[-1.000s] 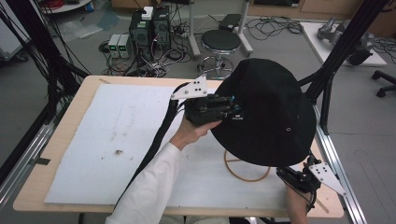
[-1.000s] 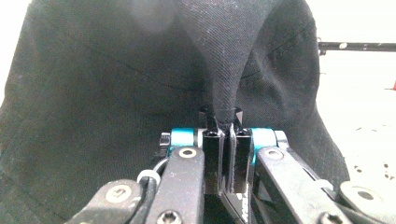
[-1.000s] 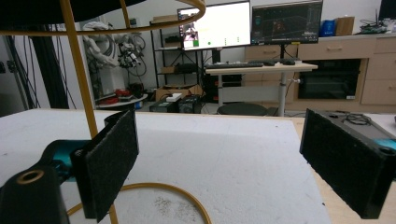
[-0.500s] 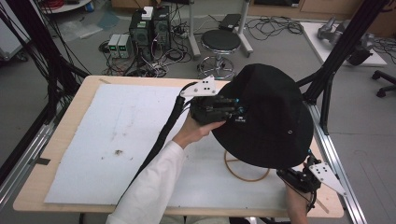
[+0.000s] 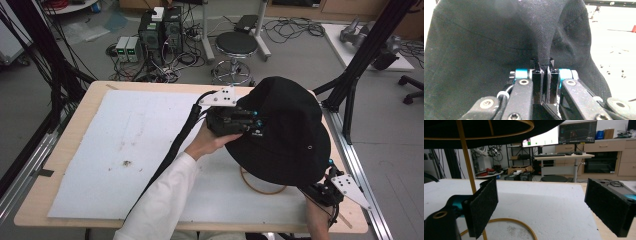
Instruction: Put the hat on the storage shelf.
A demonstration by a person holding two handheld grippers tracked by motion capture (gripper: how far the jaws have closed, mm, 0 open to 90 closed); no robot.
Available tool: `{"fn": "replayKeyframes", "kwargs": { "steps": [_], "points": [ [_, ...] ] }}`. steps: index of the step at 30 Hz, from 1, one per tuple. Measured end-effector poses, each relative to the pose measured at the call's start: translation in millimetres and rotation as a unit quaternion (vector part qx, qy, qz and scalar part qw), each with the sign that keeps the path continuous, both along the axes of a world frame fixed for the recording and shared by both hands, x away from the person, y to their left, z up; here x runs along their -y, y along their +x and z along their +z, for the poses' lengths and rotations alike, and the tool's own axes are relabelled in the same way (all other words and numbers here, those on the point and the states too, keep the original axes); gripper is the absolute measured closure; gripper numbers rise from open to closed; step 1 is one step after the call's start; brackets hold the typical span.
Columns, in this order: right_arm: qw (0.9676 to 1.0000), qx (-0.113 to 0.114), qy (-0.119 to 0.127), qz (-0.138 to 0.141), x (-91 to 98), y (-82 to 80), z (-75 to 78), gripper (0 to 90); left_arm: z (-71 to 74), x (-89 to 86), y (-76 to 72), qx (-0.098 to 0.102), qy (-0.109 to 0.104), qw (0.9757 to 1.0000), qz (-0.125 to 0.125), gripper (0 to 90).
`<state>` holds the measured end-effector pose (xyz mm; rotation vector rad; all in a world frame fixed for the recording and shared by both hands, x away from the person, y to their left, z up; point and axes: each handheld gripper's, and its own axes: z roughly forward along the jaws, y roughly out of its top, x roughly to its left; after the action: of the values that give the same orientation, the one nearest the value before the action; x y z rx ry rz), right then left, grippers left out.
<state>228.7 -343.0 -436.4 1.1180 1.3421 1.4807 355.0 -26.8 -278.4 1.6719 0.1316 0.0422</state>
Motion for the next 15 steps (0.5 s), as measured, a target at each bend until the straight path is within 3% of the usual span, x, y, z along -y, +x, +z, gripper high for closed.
{"fn": "replayKeyframes", "kwargs": {
  "steps": [10, 15],
  "points": [
    [1.0, -0.001, 0.004, -0.002, 0.4, -0.8, 0.0, 10.8, -1.6, -0.2, -1.8, 0.004, 0.019, 0.9998, -0.01, 85.6],
    [1.0, -0.001, 0.005, -0.003, 0.4, -0.9, 0.0, 10.8, -3.1, 0.6, -1.4, 0.002, 0.019, 0.9998, -0.012, 82.3]
  ]
}}
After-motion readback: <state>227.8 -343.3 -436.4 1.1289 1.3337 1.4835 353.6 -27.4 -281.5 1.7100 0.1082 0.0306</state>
